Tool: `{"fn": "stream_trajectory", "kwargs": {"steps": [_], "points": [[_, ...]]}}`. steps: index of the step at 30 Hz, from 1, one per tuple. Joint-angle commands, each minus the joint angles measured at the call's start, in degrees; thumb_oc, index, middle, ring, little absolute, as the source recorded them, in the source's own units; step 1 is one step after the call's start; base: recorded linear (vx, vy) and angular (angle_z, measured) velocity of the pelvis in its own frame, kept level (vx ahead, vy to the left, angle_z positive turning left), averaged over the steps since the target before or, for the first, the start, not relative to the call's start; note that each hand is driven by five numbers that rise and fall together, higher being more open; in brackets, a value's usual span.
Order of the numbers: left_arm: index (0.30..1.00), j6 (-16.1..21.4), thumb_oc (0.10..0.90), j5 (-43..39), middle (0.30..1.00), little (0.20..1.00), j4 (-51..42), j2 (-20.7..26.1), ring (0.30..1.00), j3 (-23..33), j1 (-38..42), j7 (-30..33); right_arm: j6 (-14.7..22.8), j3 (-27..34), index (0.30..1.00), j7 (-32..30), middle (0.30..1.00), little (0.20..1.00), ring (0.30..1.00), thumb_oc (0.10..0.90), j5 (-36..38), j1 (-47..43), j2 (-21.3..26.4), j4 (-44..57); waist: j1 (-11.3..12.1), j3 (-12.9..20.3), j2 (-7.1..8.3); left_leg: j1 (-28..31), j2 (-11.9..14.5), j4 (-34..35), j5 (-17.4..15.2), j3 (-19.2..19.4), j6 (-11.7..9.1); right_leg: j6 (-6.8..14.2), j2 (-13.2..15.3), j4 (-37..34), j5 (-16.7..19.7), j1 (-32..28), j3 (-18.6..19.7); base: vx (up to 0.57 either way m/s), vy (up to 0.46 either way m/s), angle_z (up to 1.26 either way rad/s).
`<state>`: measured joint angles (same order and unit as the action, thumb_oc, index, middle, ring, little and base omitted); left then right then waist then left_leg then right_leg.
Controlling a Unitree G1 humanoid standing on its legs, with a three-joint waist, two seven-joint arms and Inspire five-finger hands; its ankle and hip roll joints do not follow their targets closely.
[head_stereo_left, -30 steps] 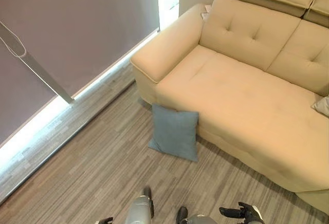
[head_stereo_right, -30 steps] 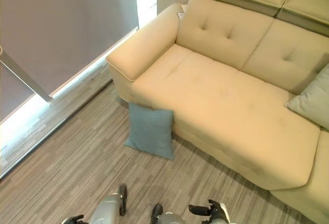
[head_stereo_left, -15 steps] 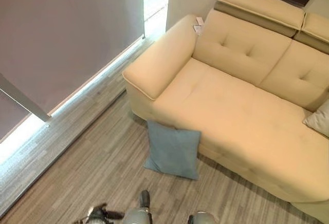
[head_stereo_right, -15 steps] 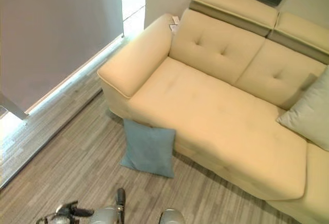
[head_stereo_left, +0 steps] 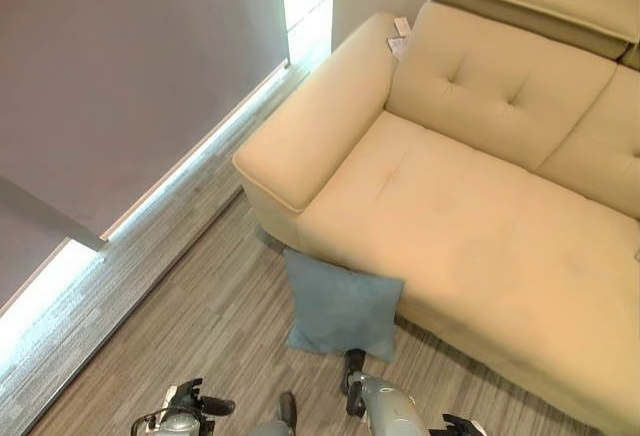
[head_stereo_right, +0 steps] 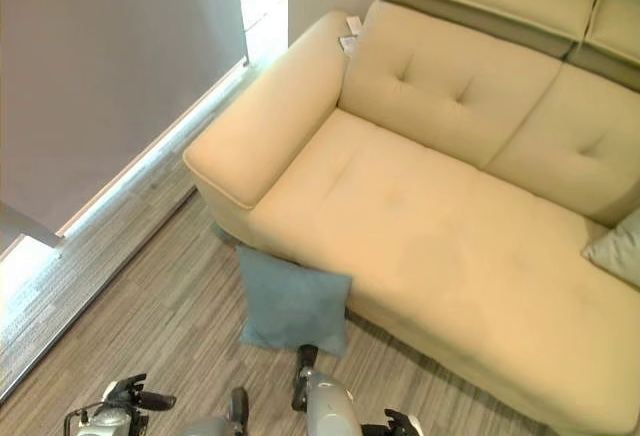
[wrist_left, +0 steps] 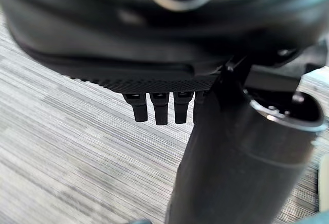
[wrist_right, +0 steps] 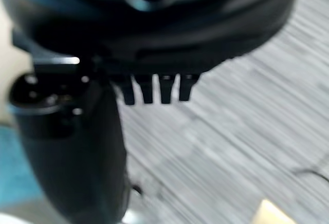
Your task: Pick up all the scattered cushions and arrange them neatly on the sofa.
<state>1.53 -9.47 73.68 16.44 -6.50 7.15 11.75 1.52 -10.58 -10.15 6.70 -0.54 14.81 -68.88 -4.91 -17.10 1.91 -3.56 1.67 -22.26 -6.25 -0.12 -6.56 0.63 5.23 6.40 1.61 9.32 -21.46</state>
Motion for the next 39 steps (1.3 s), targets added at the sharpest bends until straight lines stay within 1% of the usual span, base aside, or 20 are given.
{"fn": "stream_trajectory", "kwargs": {"steps": [1, 2, 3, 4, 5, 6, 7, 8, 10, 12, 17, 21, 23, 24, 25, 28, 32, 34, 37, 39], "points": [[0.9, 1.07, 0.8, 0.54, 0.9, 0.9, -1.56, 1.73, 0.9, -0.23, 0.18, 0.88, 1.2, -1.28, 0.9, -1.78, 0.9, 0.9, 0.9, 0.8, -0.65, -0.76, 5.42, 2.57, 0.99, -0.58, 0.99, -6.71, -1.17, -19.79, 2.97, 3.54, 0.28, 1.74, 1.49, 1.46, -2.99, -0.55, 4.65, 0.03, -0.026, -0.46], [0.9, 1.11, 0.8, 0.35, 0.9, 0.9, -1.33, 1.74, 0.9, -0.35, 0.61, 1.09, 1.31, -1.45, 0.9, -2.07, 0.9, 0.9, 0.9, 0.8, -0.38, -1.52, 5.82, 3.17, 1.04, -0.84, 0.99, -8.78, 0.95, -19.56, 2.49, 4.42, 0.76, 1.64, 1.52, 2.21, -3.98, -0.28, 4.79, 0.09, 0.043, -0.56], [0.9, 1.04, 0.8, -0.07, 0.9, 0.9, -0.88, 1.66, 0.9, -0.23, 1.03, 1.5, 1.43, -1.78, 0.9, -2.67, 0.9, 0.9, 0.9, 0.8, 0.1, -2.4, 6.32, 4.56, 1.74, -1.42, 0.54, -10.44, 4.85, -15.02, 0.94, 5.25, 2.02, 1.51, 0.96, 3.49, -5.72, -0.45, 5.49, 0.09, 0.058, -0.41], [0.9, 1.04, 0.8, -0.07, 0.9, 0.9, -0.87, 1.65, 0.9, -0.24, 1.05, 1.5, 1.42, -1.77, 0.9, -2.67, 0.9, 0.9, 0.9, 0.8, 0.11, -2.4, 6.33, 4.57, 1.86, -1.49, 0.5, -10.36, 4.93, -15.08, 0.85, 5.34, 2.02, 1.51, 0.91, 3.55, -5.75, -0.47, 5.6, 0.12, 0.11, -0.33], [0.9, 1.01, 0.8, -0.27, 0.9, 0.9, -0.37, 1.77, 0.9, 0.13, 1.03, 1.9, 1.58, -1.92, 0.9, -2.96, 0.9, 0.9, 0.9, 0.8, 0.12, -2.72, 6.77, 5.53, 2.46, -1.75, 0.6, -10.46, 6.09, -10.21, -0.4, 5.06, 2.85, 2.13, 0.88, 4.13, -6.15, -0.49, 6.43, 0.21, 0.253, -0.35], [0.9, 1.22, 0.8, -1.97, 0.9, 0.9, 0.18, 1.6, 0.9, 1.18, 0.45, 2.55, 1.91, -2.41, 0.9, -3.14, 0.9, 0.9, 0.9, 0.8, -0.04, -3.41, 7.37, 7.0, 4.06, -1.78, -0.56, -10.25, 7.23, 2.89, 3.06, 0.12, 2.23, 3.17, -0.37, 5.2, -7.01, -0.73, 8.76, 0.2, 0.251, -0.42], [0.9, 1.22, 0.8, -1.97, 0.9, 0.9, 0.19, 1.61, 0.9, 1.18, 0.47, 2.55, 1.9, -2.4, 0.9, -3.14, 0.9, 0.9, 0.9, 0.8, -0.04, -3.42, 7.37, 7.0, 4.01, -1.7, -0.45, -10.15, 7.09, 3.4, 3.47, 0.16, 2.24, 3.17, -0.25, 5.08, -6.87, -0.67, 8.74, 0.2, 0.274, -0.52], [0.9, 1.08, 0.8, -2.5, 0.9, 0.9, 0.32, 1.51, 0.9, 1.34, 0.05, 2.87, 1.93, -2.67, 0.9, -3.46, 0.9, 0.9, 0.9, 0.8, -0.57, -3.27, 7.74, 8.01, 4.62, -1.65, -1.2, -10.21, 8.19, 7.98, 6.11, -2.2, 1.41, 3.65, -0.67, 5.42, -7.18, -0.77, 9.46, 0.11, 0.132, -0.75], [0.9, 1.66, 0.8, -8.62, 0.9, 0.9, 2.03, 0.07, 0.9, 4.42, -0.77, 1.97, 2.03, -2.72, 0.9, -3.29, 0.9, 0.9, 0.9, 0.8, -1.8, -3.21, 7.76, 8.6, 4.81, -1.45, -2.08, -7.25, 8.78, 10.7, 5.63, -3.63, 0.5, 4.33, -0.2, 8.84, -8.83, -0.89, 11.04, 0.17, 0.193, -0.84], [0.9, 1.32, 0.8, -9.96, 0.9, 0.9, 2.25, -0.15, 0.9, 5.34, -0.77, 1.84, 1.75, -2.3, 0.9, -3.25, 0.9, 0.9, 0.9, 0.8, -2.27, -2.83, 7.56, 9.46, 4.44, -1.1, -2.17, -6.67, 8.76, 10.54, 5.62, -2.83, 0.3, 4.59, 0.25, 9.45, -8.59, -0.2, 11.41, 0.08, 0.134, -0.38], [0.9, 0.63, 0.8, -10.98, 0.9, 0.9, 3.91, -1.11, 0.9, 5.95, -0.17, -0.13, 1.22, -0.26, 0.9, -2.73, 0.9, 0.9, 0.9, 0.8, -1.11, -2.2, 6.2, 11.56, 3.38, -0.65, -0.77, -5.86, 5.6, 10.29, 3.09, 0.4, 1.63, 6.31, 2.95, 7.84, -6.12, 0.85, 14.31, 0.06, 0.211, -0.14], [0.9, 0.73, 0.8, -11.46, 0.9, 0.9, 3.5, -0.98, 0.9, 5.79, 1.62, 0.63, 1.25, 0.32, 0.9, -3.05, 0.9, 0.9, 0.9, 0.8, 0.75, -3.59, 5.12, 13.34, 2.66, -2.37, -0.33, -7.41, 4.52, 9.83, 1.71, 3.58, 2.82, 8.05, 5.23, 7.91, -3.56, 4.41, 15.13, -0.09, 0.171, -0.28], [0.9, 0.88, 0.8, -11.95, 0.9, 0.9, 3.32, -0.88, 0.9, 5.77, 1.98, 0.92, 1.26, 0.35, 0.9, -3.16, 0.9, 0.9, 0.9, 0.8, 1.19, -4.21, 5.01, 13.86, 3.16, -2.87, -0.23, -7.74, 4.59, 9.54, 1.29, 4.62, 3.08, 8.23, 6.2, 8.64, -3.05, 5.37, 14.05, -0.14, 0.153, -0.39], [0.9, 1.01, 0.8, -13.34, 0.9, 0.9, 3.03, -0.68, 0.9, 6.34, 2.16, 1.27, 1.46, -0.19, 0.9, -3.55, 0.9, 0.9, 0.9, 0.8, 1.18, -5.34, 5.14, 15.1, 4.9, -3.35, -0.96, -8.74, 6.07, 7.94, 0.56, 7.2, 3.44, 7.89, 10.43, 11.15, -3.54, 4.25, 5.72, -0.14, 0.097, -0.45], [0.9, 1.01, 0.8, -13.75, 0.9, 0.9, 2.61, -0.68, 0.9, 6.5, 2.0, 1.34, 1.53, -0.24, 0.9, -3.58, 0.9, 0.9, 0.9, 0.8, 0.99, -5.38, 5.21, 15.39, 5.18, -3.2, -1.29, -9.28, 6.53, 6.93, 0.59, 7.88, 3.76, 7.32, 11.42, 12.99, -4.53, 3.1, 4.08, -0.15, 0.13, -0.7], [0.9, 1.22, 0.8, -14.12, 0.9, 0.9, 1.28, -0.06, 0.9, 7.04, 1.36, 1.6, 1.66, -0.28, 0.9, -3.6, 0.9, 0.9, 0.9, 0.8, 0.59, -5.37, 5.38, 16.2, 5.67, -2.76, -1.41, -9.52, 6.35, 6.51, 1.03, 8.55, 4.46, 7.26, 10.13, 15.9, -6.6, 0.73, 6.79, -0.04, 0.05, -0.44], [0.9, 2.02, 0.8, -12.91, 0.9, 0.9, -0.54, 0.29, 0.9, 6.94, -0.14, 1.76, 2.12, -0.52, 0.9, -3.51, 0.9, 0.9, 0.9, 0.8, -0.15, -4.49, 5.95, 18.87, 7.43, 0.3, -0.28, -9.3, 5.27, 7.89, 2.74, 9.03, 4.65, 7.02, 4.0, 10.85, -10.57, -6.05, 12.04, -0.03, -0.083, -0.29], [0.9, 2.22, 0.8, -12.96, 0.9, 0.9, -1.37, -0.33, 0.9, 7.05, -0.75, 1.39, 2.46, -1.08, 0.9, -3.29, 0.9, 0.9, 0.9, 0.8, -0.08, -4.61, 6.45, 20.06, 8.48, 0.23, -0.1, -11.96, 6.15, 4.92, 4.3, 8.02, 3.49, 5.05, 1.83, 5.87, -13.3, -8.57, 12.2, -0.15, -0.227, -0.23], [0.9, 2.18, 0.8, -14.83, 0.9, 0.9, -1.97, -1.34, 0.9, 6.25, 0.13, 0.9, 2.35, -1.46, 0.9, -3.53, 0.9, 0.9, 0.9, 0.8, -0.11, -6.64, 8.12, 20.3, 8.87, -2.61, -1.81, -16.56, 7.22, -0.78, 9.46, 3.83, 0.38, 2.98, 0.44, 6.71, -13.7, -7.16, 11.23, -0.25, -0.084, -0.1], [0.9, 2.05, 0.8, -16.24, 0.9, 0.9, -1.08, -1.85, 0.9, 6.29, 0.72, 0.33, 2.35, -1.8, 0.9, -3.6, 0.9, 0.9, 0.9, 0.8, 0.33, -8.21, 8.44, 19.93, 8.64, -4.02, -1.86, -16.97, 6.45, -2.8, 8.01, 0.23, -0.02, 2.7, 0.92, 8.14, -13.48, -5.21, 10.72, -0.22, 0.018, 0.17]]}}
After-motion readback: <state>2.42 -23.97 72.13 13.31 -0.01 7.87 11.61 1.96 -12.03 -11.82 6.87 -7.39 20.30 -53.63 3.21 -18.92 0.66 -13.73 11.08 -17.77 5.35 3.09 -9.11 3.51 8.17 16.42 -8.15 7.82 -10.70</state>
